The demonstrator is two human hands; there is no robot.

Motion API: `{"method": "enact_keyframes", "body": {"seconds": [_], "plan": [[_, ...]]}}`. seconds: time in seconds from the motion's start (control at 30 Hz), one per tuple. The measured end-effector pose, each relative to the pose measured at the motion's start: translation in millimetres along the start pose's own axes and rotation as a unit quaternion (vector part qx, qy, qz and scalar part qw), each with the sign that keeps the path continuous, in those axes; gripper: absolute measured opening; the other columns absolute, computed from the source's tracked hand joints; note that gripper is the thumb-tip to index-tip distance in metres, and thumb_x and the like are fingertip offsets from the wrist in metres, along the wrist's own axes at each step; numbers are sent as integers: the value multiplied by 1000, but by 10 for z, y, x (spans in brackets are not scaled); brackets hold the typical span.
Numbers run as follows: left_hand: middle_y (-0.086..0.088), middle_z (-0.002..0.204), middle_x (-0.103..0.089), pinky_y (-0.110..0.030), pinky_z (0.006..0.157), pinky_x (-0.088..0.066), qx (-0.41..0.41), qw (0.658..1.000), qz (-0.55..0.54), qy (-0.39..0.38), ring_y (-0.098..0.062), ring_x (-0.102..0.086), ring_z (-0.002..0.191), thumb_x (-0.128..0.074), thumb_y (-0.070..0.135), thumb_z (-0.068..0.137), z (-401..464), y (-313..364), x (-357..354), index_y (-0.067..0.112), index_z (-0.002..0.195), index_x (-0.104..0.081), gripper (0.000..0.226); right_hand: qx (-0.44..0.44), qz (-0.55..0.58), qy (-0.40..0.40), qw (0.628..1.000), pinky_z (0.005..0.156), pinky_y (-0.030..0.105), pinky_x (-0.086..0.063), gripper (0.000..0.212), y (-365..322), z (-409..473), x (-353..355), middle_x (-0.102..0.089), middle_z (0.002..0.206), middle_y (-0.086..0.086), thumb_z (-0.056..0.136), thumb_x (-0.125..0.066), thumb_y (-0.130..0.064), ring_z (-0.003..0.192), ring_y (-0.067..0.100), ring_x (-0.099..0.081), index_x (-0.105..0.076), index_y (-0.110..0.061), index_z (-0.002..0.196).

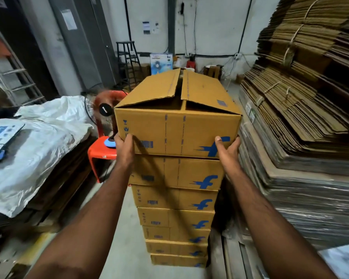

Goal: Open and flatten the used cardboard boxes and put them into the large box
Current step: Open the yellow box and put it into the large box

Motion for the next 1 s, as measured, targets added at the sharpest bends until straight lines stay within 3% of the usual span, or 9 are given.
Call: {"method": "enact_keyframes", "body": {"seconds": [0.17,0.27,0.37,0.43,0.53,0.63,0.77,0.9,1.0], "plan": [[-5,128,-56,-40,94,-50,4,996,-83,4,-22,-56,115,-55,34,84,24,254,-42,30,134,-42,51,13,101,67,993,109,52,-41,114,-276,26,-26,-42,145,8,57,-52,-86,131,30,-44,-13,-34,150],[-1,127,-56,-49,99,-50,-9,993,-119,19,-25,-56,118,-59,47,65,112,385,-1,48,111,-51,47,37,157,98,982,107,50,-44,119,-456,-8,7,-43,143,5,52,-58,-93,130,27,-45,-18,-35,149],[-3,127,-57,-52,96,-52,-16,986,-166,8,-30,-60,116,-61,43,65,190,541,62,54,98,-55,35,69,205,113,970,103,48,-48,119,-587,-154,37,-44,140,1,47,-66,-92,127,23,-49,-24,-38,145],[-5,126,-59,-48,92,-55,-32,979,-199,8,-28,-61,114,-58,33,73,85,754,88,46,107,-55,37,90,231,117,962,104,47,-48,116,-656,-317,39,-45,141,1,50,-71,-86,126,20,-52,-25,-36,144],[1,116,-60,-30,75,-53,-55,971,-232,-8,-13,-61,100,-49,18,88,-65,925,80,23,131,-47,43,113,245,136,953,105,46,-48,113,-738,-614,72,-44,143,3,57,-75,-79,126,19,-52,-23,-29,144],[-5,122,-59,-25,74,-45,-47,968,-246,-15,-15,-57,103,-50,24,86,-134,957,91,25,115,-52,29,142,237,179,944,103,45,-50,99,-812,-907,200,-42,142,7,68,-73,-65,125,21,-52,-22,-25,143],[-9,119,-61,-34,78,-49,-11,964,-257,-67,-19,-58,101,-52,20,80,-340,972,27,33,99,-51,23,157,209,255,931,97,33,-50,98,-884,-1362,482,-40,142,7,69,-69,-58,125,22,-49,-19,-24,145],[-4,109,-55,-30,68,-46,6,959,-263,-101,-15,-54,90,-49,12,89,-710,908,-132,28,98,-47,19,159,155,365,904,99,41,-49,89,-885,-1889,890,-37,137,5,78,-69,-51,128,28,-42,-21,-22,146],[-5,105,-57,-31,65,-45,31,960,-249,-123,-18,-55,85,-51,20,82,-1085,879,-295,31,91,-48,14,140,106,440,881,97,41,-48,79,-871,-2302,1258,-34,140,7,86,-67,-44,127,23,-38,-22,-20,146]]}}
Point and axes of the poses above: each hand's wrist, its own z-axis towards the middle knuckle, its own x-axis out of the back of the hand, y = z × x, the point moved 5 cm from there along z, towards the middle knuckle
